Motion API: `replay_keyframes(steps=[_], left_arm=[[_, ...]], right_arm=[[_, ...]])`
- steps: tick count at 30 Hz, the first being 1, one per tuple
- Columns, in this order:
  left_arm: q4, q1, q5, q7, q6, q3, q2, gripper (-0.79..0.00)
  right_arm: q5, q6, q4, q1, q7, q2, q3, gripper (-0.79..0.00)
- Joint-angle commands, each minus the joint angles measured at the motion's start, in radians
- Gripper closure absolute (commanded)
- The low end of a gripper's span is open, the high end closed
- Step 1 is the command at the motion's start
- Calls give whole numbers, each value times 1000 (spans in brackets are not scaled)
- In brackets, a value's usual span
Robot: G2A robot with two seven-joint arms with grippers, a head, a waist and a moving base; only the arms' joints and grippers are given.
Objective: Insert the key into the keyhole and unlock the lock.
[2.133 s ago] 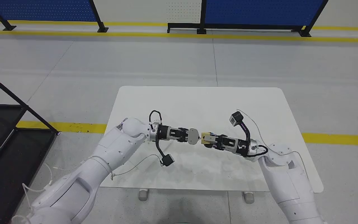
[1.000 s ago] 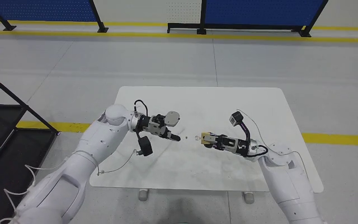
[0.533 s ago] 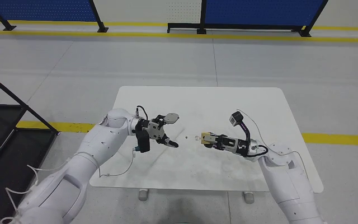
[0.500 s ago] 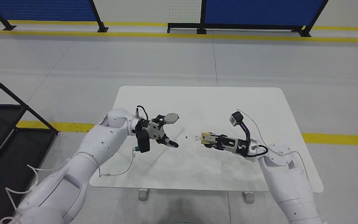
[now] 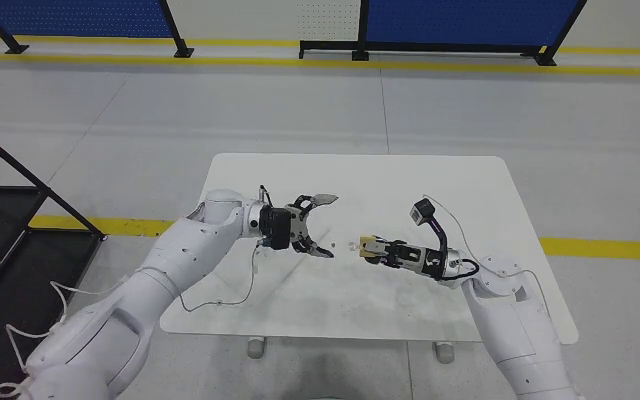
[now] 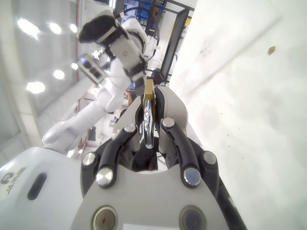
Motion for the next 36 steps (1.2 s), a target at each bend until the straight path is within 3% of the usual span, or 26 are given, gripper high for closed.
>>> replay_keyframes(steps=[1, 14, 18, 24, 36], left_arm=[[-18, -22, -78, -61, -61, 39, 15, -785], [-89, -92, -569, -439, -439, 192, 118, -785], [-97, -100, -688, -439, -439, 297, 143, -785], [-123, -171, -874, -439, -439, 485, 169, -785], [-115, -165, -958, -439, -439, 497, 179, -785]], right_arm=[[0, 0, 0, 0, 0, 0, 0, 0], [0, 0, 0, 0, 0, 0, 0, 0], [0, 0, 0, 0, 0, 0, 0, 0], [0, 0, 0, 0, 0, 0, 0, 0], [0, 0, 0, 0, 0, 0, 0, 0]])
